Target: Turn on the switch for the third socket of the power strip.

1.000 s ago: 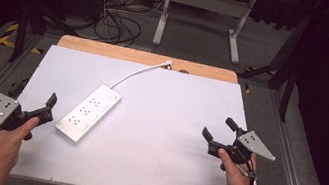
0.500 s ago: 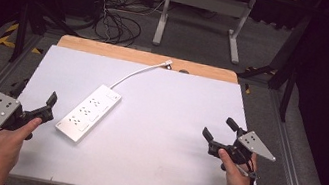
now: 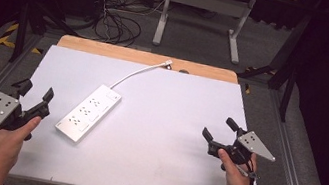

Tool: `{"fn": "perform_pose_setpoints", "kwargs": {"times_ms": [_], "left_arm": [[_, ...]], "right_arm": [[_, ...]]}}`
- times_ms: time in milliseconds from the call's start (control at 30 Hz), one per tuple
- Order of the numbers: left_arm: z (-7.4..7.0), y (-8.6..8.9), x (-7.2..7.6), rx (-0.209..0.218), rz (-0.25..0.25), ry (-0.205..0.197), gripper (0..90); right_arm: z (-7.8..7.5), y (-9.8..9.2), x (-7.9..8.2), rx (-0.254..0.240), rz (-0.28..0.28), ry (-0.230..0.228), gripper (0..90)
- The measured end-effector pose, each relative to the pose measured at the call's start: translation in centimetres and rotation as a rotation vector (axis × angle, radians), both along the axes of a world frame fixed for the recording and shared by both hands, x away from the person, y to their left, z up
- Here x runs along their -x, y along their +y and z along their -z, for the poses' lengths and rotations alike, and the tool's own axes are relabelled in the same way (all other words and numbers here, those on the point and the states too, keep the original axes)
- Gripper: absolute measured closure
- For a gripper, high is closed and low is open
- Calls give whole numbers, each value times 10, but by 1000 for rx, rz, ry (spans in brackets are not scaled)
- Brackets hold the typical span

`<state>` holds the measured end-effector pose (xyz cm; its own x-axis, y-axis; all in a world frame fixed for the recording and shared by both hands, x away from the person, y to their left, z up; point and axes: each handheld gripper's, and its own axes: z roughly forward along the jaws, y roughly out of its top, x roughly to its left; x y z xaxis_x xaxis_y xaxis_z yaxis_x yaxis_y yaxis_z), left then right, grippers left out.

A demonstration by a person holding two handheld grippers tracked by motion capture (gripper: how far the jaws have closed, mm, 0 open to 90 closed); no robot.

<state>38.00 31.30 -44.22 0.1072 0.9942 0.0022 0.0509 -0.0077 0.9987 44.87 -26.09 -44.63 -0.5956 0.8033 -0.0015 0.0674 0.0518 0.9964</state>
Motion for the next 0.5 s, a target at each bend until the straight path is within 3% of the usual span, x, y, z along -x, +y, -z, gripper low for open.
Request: {"fn": "perform_pose_setpoints", "kwargs": {"times_ms": [433, 500], "left_arm": [[-1, 2, 0, 0, 6, 12, 537], [-2, 2, 0, 0, 4, 12, 599]], "right_arm": [[0, 0, 0, 4, 5, 1, 49], [0, 0, 1, 4, 5, 1, 49]]}}
